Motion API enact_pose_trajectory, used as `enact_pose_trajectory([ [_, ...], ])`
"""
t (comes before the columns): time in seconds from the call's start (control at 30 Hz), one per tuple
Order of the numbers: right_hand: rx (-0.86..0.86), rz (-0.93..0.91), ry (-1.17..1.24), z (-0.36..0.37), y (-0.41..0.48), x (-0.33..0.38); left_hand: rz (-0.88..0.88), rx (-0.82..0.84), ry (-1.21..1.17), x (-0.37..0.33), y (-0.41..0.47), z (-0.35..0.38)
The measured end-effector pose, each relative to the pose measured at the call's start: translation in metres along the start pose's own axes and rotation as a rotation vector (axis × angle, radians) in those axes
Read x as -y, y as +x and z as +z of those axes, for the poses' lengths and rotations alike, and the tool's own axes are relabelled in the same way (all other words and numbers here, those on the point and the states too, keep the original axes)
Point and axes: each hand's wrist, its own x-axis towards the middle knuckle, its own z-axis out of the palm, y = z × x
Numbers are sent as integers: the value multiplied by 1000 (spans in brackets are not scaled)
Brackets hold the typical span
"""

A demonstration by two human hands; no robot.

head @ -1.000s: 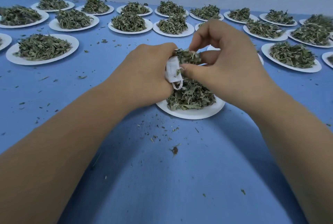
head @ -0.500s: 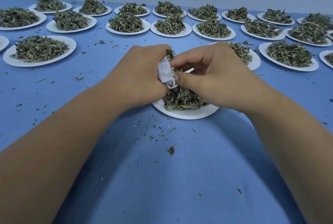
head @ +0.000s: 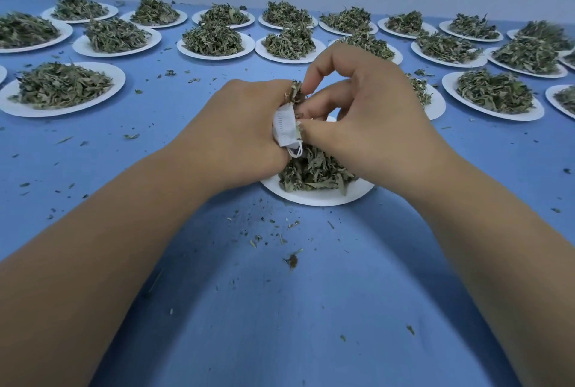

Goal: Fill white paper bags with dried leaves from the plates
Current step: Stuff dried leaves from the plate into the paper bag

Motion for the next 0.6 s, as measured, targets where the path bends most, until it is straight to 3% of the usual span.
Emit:
enact_pose_trajectory([
  [0.27,343,50,224,-6,-1,3,-38,-23,6,3,2,1],
  [0.47,174,-7,126,-16,-1,1,-27,-85,10,6,2,0],
  [0.6,350,17,71,-8,-3,3,-15,-54,-11,-2,0,2],
])
